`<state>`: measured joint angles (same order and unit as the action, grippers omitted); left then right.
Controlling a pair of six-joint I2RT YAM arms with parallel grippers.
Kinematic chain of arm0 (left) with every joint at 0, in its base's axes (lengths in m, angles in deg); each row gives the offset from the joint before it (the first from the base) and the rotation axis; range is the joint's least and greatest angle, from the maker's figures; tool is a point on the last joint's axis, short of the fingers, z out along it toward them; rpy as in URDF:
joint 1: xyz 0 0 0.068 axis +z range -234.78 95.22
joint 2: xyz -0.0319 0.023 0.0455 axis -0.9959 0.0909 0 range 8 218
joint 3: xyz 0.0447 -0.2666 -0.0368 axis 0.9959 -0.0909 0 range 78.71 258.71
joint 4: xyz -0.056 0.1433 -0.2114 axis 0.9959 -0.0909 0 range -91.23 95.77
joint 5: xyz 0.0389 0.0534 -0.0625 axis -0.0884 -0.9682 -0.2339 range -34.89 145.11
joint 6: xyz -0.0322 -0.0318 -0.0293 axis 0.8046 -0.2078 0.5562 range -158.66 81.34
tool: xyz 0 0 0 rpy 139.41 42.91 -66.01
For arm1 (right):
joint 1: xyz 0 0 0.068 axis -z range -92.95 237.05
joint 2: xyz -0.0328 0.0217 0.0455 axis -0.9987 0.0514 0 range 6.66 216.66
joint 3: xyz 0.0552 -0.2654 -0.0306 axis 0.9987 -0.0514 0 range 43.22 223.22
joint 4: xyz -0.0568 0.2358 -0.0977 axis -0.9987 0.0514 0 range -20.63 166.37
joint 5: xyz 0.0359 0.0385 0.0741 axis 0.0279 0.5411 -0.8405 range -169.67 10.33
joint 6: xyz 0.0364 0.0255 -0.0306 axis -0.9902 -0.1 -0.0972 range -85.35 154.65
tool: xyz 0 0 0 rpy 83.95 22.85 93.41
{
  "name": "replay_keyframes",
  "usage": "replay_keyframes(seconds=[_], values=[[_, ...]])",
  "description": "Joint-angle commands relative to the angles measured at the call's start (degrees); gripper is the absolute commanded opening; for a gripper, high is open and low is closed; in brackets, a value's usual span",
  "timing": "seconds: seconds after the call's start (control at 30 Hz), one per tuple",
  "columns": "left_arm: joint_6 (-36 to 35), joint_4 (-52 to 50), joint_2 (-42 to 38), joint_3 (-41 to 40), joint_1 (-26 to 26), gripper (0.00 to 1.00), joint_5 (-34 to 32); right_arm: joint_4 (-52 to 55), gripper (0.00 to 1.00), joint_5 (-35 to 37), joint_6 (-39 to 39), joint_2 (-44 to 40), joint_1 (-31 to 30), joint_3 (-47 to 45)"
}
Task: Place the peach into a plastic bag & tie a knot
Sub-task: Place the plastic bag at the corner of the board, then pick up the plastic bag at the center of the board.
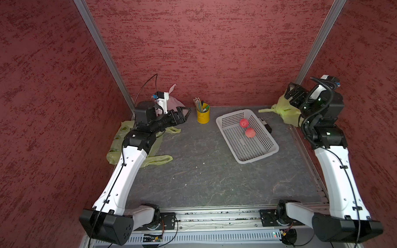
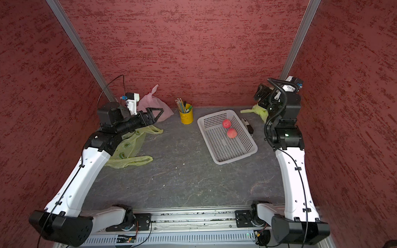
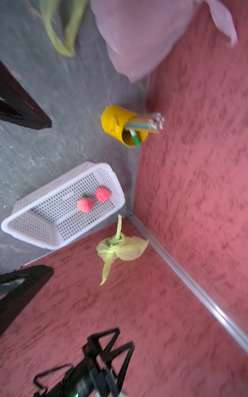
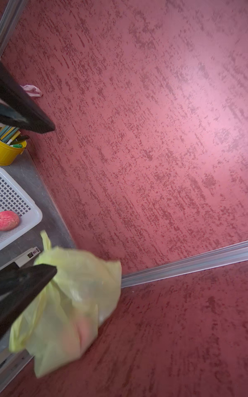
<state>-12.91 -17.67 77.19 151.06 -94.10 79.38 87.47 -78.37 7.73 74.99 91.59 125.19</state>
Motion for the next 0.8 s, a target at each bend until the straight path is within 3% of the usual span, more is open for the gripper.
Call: replay_keyframes(seconds=[0.0, 0.13, 0.23, 0.53, 0.77], values=[[-1.41, -4.37, -2.35, -5.7, 3.76, 1.0, -11.16, -0.59, 0.99, -5.76, -3.6, 2.4, -0.71, -4.07], [-1.58, -5.58, 0.22, -12.01, 8.98, 1.0, -19.54, -4.29, 0.86, -11.1, -4.52, 3.87, -3.81, -7.7], [-1.89, -6.1, 6.08, -13.79, 13.32, 1.0, -20.35, -7.02, 0.81, -14.37, -5.57, 5.19, -7.39, -10.61], [-10.25, -12.76, 21.03, -7.9, 21.26, 1.0, -27.37, -15.81, 0.85, -17.05, -9.13, 8.58, -22.35, -17.03], [-13.37, -15.89, 30.12, -4.49, 23.46, 1.0, -23.42, -20.61, 0.86, -19.16, -10.96, 12.67, -28.35, -17.6]])
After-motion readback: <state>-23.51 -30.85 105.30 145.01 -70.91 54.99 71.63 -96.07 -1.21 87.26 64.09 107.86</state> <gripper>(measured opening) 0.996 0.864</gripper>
